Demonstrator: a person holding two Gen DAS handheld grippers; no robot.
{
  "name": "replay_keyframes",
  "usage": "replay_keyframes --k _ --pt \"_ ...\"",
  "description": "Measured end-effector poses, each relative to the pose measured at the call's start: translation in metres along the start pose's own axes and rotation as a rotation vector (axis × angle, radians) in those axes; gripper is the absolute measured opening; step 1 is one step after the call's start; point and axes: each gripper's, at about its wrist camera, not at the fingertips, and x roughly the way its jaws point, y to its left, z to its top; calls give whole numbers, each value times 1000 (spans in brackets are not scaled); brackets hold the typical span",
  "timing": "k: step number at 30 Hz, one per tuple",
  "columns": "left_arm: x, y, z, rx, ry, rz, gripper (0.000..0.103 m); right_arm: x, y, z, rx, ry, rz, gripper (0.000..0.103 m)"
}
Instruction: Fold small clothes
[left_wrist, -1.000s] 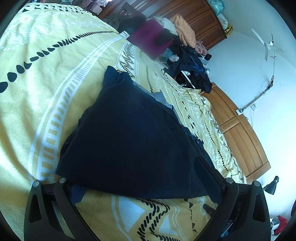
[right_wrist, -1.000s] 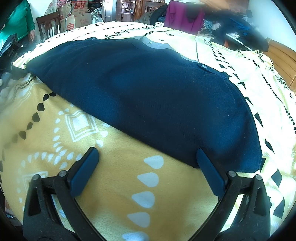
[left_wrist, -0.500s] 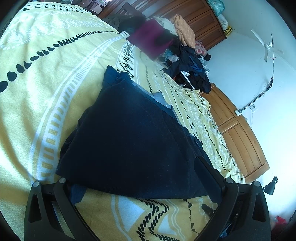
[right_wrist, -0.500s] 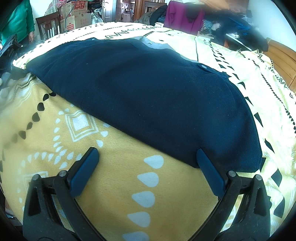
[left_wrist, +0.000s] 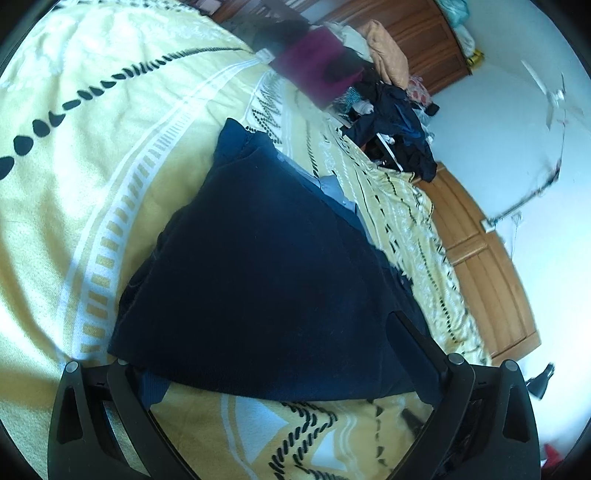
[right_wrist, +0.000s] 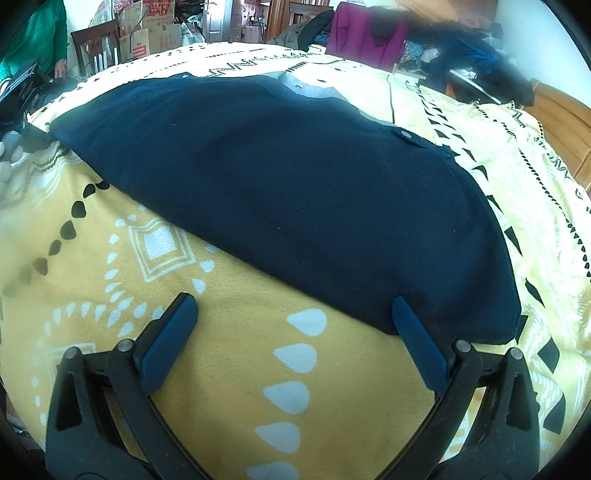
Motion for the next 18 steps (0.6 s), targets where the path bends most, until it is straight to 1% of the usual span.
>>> replay_keyframes --k 4,6,8,9,11,12,15,17,18 --pt "-1 -2 1 -31 -14 13 99 1 0 1 -2 6 1 103" --pt "0 -1 1 -52 -35 30 89 2 1 3 -6 16 1 103" --pt "2 2 2 -84 -51 35 85 5 2 8 -14 28 -1 103" --pt "2 4 3 -94 -59 40 81 6 3 9 -12 32 -3 103" --pt "3 7 3 -115 -70 48 80 8 4 13 -12 41 -5 103" --pt "5 8 4 -121 -73 55 81 9 4 14 -10 47 -4 103" --pt "7 8 6 -135 -106 67 88 11 3 20 -7 84 15 103" --pt "11 6 7 -142 -107 93 87 12 -1 21 25 120 35 103" --pt "12 5 9 -144 -112 103 81 13 -1 22 27 143 35 103"
